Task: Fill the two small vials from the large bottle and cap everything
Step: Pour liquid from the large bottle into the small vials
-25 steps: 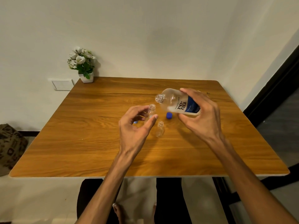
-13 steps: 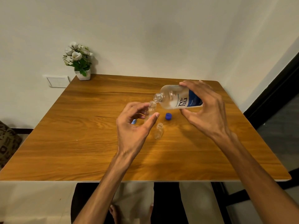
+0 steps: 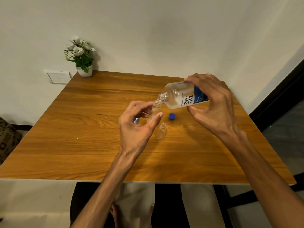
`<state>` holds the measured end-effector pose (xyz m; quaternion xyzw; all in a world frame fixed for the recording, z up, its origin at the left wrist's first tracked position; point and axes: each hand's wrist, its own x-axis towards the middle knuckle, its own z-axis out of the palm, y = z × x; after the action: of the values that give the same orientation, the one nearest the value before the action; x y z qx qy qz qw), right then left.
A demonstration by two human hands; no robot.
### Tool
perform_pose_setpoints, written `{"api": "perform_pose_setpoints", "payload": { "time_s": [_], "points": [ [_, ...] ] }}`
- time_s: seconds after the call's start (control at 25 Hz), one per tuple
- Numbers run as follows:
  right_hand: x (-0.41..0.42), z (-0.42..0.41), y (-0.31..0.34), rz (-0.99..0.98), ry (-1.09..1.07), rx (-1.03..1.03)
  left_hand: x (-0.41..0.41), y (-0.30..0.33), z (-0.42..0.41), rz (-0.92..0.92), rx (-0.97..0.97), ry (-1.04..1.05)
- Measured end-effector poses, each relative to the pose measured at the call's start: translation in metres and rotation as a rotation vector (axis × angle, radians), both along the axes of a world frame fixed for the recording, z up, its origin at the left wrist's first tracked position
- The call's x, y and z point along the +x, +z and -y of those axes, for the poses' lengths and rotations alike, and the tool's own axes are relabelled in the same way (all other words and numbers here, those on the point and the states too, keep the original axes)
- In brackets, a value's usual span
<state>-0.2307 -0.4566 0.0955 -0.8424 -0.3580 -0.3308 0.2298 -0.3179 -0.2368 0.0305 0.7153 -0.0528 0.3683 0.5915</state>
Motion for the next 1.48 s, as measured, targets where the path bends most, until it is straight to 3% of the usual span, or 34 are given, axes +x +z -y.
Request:
{"api": "perform_pose_setpoints", "payload": {
  "time_s": [1.48],
  "points": [
    [-0.003, -0.005, 0.019, 0.074, 0.027, -0.087, -0.001, -0.003, -0.002, 0.008, -0.009, 0.009]
  ]
}}
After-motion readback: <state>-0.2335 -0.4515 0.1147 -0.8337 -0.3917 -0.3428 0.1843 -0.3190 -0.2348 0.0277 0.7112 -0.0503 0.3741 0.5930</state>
